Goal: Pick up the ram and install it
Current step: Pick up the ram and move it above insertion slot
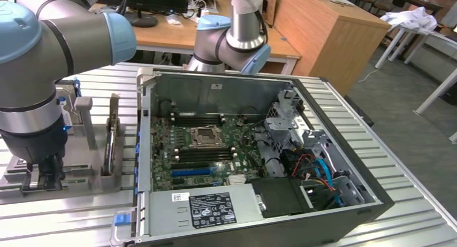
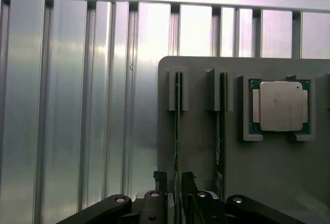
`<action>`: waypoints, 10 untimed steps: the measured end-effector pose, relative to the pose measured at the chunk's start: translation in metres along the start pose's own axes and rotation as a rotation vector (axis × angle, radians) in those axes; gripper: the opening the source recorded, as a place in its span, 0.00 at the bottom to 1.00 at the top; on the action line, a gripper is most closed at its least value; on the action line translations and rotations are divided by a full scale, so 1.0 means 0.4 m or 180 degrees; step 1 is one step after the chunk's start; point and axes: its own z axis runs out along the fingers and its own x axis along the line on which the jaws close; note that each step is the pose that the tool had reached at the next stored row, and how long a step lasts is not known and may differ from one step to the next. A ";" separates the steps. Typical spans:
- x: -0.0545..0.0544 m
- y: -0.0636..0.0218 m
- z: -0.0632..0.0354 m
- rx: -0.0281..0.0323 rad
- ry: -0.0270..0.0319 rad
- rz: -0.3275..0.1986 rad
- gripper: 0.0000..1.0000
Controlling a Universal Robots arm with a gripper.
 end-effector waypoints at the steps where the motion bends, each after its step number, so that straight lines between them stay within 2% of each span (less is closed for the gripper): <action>1: 0.000 0.000 0.000 0.0000 0.0000 0.0000 0.23; 10: -0.003 0.000 0.001 0.0000 -0.0004 0.0000 0.23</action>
